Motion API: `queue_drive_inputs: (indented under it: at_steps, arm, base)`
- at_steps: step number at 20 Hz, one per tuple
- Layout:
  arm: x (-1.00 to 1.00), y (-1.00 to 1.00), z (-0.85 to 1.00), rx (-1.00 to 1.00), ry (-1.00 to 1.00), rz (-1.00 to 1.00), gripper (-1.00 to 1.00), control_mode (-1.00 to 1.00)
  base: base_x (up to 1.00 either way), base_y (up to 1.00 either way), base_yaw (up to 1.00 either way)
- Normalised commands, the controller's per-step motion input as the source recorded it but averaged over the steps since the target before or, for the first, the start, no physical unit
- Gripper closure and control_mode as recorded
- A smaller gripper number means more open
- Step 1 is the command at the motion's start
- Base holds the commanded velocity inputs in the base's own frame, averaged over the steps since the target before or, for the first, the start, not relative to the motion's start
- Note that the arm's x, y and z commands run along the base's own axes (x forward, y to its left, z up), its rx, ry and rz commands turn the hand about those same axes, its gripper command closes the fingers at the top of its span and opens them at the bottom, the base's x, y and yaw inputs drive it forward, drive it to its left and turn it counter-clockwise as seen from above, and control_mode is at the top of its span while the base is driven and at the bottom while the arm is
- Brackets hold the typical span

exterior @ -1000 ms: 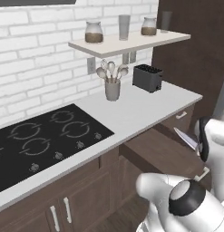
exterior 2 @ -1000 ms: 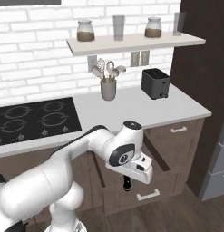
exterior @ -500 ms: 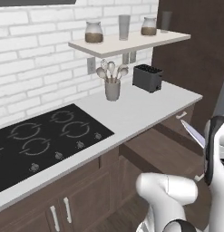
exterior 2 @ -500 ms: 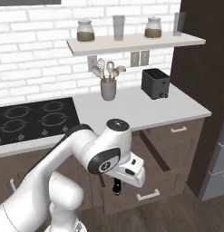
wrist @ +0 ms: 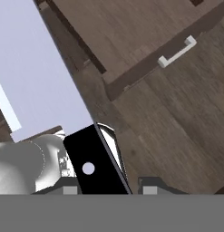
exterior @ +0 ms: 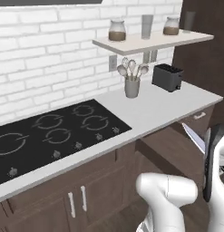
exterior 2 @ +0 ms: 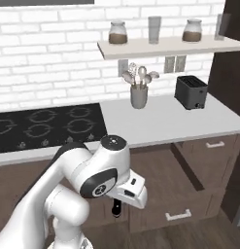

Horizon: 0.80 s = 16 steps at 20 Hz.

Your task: Pick up the knife from the drawer and place it on the cutting board. Then place the meat from the plate to the cutting board.

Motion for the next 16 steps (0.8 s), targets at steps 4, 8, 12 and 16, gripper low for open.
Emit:
queue_drive_inputs:
  at_steps: [4,8,12,16]
  arm:
    - [0.0,0.0,0.0,0.0,0.0,0.0,1.0,1.0]
    - [0.0,0.0,0.0,0.0,0.0,0.0,1.0,1.0]
    - [0.0,0.0,0.0,0.0,0.0,0.0,1.0,1.0]
    - [0.0,0.0,0.0,0.0,0.0,0.0,1.0,1.0]
  base:
    - [0.0,0.01,0.71]
    - [-0.08,0.0,0.88]
    - [-0.16,0.0,0.97]
    - [-0.13,0.0,1.0]
